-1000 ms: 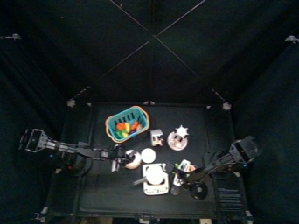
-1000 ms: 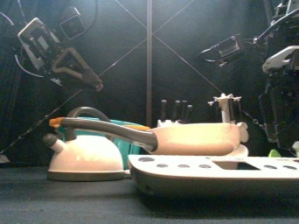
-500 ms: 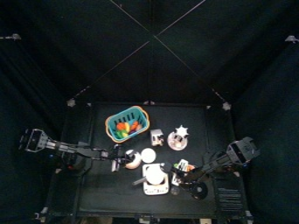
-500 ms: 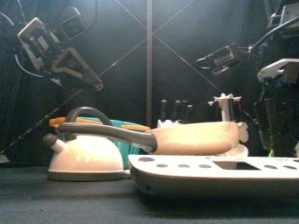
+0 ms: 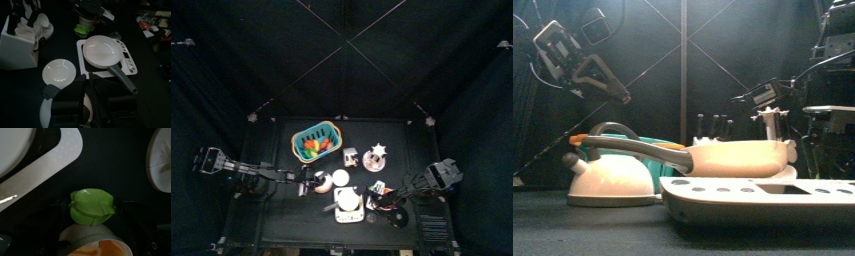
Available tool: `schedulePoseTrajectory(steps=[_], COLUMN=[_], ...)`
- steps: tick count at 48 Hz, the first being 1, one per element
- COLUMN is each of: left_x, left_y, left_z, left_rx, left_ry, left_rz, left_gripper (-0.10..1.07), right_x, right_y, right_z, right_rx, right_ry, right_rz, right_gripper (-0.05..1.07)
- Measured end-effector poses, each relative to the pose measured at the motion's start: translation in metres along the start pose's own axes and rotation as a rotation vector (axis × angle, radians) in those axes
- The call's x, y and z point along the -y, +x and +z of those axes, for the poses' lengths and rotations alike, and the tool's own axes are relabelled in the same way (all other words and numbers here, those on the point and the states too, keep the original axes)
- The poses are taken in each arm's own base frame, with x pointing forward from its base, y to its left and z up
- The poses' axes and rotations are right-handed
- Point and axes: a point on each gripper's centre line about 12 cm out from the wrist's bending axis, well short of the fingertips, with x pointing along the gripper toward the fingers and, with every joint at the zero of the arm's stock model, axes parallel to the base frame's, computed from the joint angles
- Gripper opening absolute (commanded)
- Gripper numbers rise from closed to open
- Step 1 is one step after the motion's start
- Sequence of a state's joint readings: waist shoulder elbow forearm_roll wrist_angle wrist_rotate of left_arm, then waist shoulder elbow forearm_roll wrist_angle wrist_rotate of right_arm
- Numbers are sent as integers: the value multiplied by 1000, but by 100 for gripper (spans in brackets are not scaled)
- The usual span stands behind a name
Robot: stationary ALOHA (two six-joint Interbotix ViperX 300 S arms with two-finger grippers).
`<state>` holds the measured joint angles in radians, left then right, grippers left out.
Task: Grab starfruit
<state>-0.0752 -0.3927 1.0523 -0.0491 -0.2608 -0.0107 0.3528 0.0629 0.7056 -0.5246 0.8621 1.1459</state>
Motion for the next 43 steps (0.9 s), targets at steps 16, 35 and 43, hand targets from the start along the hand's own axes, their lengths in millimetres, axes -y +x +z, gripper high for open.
schedulePoseTrajectory(steps=[16, 35, 43], left_x=[0, 0, 0], left_y=[0, 0, 0], left_z=[0, 0, 0], left_rx=[0, 0, 0], left_ry=[1, 0, 0], left_rz=[-1, 0, 0], left_gripper=[59, 59, 59], right_x=[3, 6, 6], right_y=[4, 1, -8], right_z=[2, 10, 21], right_rx=[-6, 4, 27], right_ry=[8, 7, 8], right_rz=[-10, -45, -83], right_gripper=[92, 66, 66])
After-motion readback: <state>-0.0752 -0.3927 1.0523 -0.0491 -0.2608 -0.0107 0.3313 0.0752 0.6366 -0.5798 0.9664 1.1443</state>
